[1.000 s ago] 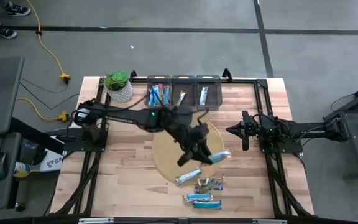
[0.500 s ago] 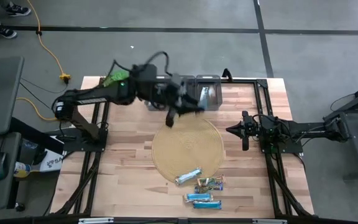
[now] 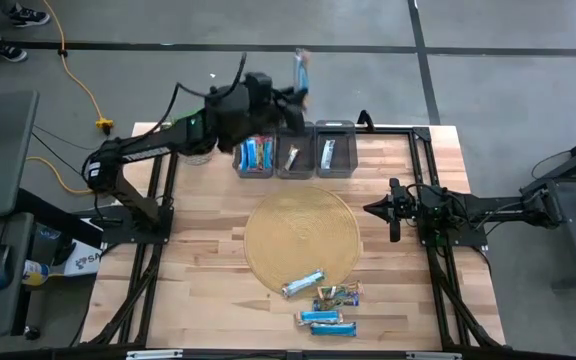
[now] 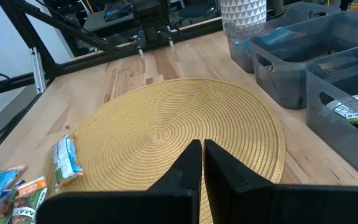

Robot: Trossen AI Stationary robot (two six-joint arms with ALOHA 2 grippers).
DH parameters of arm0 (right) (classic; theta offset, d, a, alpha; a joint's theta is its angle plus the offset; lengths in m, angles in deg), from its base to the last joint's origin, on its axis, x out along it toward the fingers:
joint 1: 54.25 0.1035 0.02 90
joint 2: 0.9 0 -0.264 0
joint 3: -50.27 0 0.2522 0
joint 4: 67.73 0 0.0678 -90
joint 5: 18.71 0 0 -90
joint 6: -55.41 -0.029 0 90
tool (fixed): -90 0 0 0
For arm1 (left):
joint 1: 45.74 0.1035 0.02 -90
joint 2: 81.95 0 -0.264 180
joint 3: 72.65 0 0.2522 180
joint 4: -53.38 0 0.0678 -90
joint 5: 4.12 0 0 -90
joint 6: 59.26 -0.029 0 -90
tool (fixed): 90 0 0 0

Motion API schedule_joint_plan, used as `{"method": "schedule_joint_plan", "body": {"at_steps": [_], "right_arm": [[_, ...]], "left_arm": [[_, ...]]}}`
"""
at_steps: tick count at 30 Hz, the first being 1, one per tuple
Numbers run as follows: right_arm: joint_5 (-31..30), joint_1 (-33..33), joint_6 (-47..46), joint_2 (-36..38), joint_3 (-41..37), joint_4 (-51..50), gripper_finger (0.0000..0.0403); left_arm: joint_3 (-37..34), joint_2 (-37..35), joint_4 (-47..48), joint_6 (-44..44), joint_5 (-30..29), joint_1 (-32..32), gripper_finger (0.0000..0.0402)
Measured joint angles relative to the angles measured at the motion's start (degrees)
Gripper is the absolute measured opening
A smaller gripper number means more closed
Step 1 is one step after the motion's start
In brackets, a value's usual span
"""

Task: Pick and place Granola Bars by type
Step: Put the orange granola bar into the center black bin

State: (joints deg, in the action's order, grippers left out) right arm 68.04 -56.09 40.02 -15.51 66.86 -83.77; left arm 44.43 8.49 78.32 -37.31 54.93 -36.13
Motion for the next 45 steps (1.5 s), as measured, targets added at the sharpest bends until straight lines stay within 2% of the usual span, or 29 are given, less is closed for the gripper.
{"method": "schedule_joint_plan", "body": {"at_steps": [7,14,31,40,45], "right_arm": [[0.01,0.01,0.00,0.00,0.00,0.00,0.0000],[0.01,0.01,0.00,0.00,0.00,-0.02,0.0000],[0.01,-0.01,0.01,0.00,0.07,-0.02,0.0000],[0.01,0.01,-0.01,0.00,0.11,-0.02,0.0000],[0.01,0.00,0.00,0.00,0.11,-0.02,0.0000]], "left_arm": [[0.11,2.18,8.04,11.94,0.82,9.35,0.0076],[0.04,7.27,17.13,18.33,6.72,15.04,0.0076],[0.04,26.24,29.52,28.44,19.08,16.69,0.0076],[0.02,30.44,32.01,30.69,25.89,16.69,0.0076],[0.04,30.64,32.25,30.53,27.32,16.69,0.0076]]}}
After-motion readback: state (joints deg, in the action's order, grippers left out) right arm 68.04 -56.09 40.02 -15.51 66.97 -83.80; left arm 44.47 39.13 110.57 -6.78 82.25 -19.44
